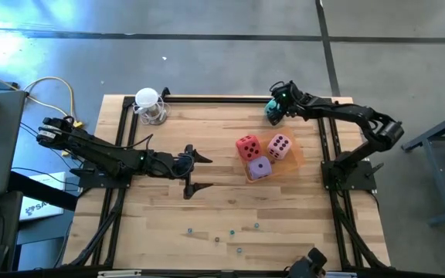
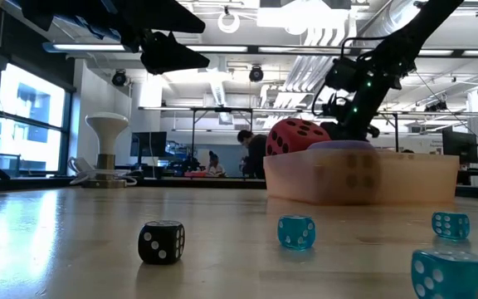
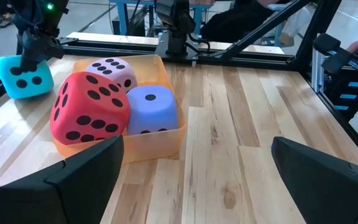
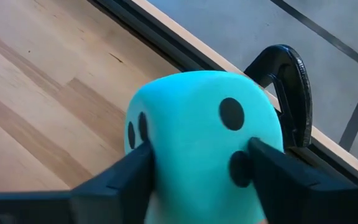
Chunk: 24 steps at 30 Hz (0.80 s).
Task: Pick & Place Dice
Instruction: Put the large blue dice into the orange bin
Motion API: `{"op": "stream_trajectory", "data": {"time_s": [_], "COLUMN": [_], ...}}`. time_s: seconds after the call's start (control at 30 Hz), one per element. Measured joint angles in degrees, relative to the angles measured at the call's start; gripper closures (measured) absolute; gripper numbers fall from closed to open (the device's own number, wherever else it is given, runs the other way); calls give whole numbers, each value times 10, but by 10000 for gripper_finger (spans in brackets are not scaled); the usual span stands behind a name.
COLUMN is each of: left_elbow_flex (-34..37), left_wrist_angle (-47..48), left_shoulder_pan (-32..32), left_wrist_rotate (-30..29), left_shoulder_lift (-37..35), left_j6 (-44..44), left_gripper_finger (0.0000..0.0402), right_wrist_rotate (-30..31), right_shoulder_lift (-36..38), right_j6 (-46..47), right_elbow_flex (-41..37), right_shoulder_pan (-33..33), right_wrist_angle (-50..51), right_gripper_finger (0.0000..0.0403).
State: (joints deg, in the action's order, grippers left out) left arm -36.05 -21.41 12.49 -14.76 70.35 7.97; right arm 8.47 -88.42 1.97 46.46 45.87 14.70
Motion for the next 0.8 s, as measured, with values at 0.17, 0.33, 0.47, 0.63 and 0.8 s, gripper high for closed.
{"op": "stream_trajectory", "data": {"time_s": [0.17, 0.33, 0.47, 0.63, 0.8], "left_elbow_flex": [0, 0, 0, 0, 0], "left_wrist_angle": [0, 0, 0, 0, 0], "left_shoulder_pan": [0, 0, 0, 0, 0], "left_wrist_rotate": [0, 0, 0, 0, 0], "left_shoulder_lift": [0, 0, 0, 0, 0], "left_j6": [0, 0, 0, 0, 0], "left_gripper_finger": [2, 2, 2, 2, 2], "right_wrist_rotate": [5, 19, 18, 35, 25], "right_shoulder_lift": [0, 0, 1, 31, 91], "right_j6": [-7, -17, -19, -23, -23], "right_elbow_flex": [0, 0, -1, -4, -6], "right_shoulder_pan": [0, -1, -3, -26, -51], "right_wrist_angle": [-1, 2, -2, 4, 20], "right_gripper_finger": [258, 258, 258, 259, 311]}}
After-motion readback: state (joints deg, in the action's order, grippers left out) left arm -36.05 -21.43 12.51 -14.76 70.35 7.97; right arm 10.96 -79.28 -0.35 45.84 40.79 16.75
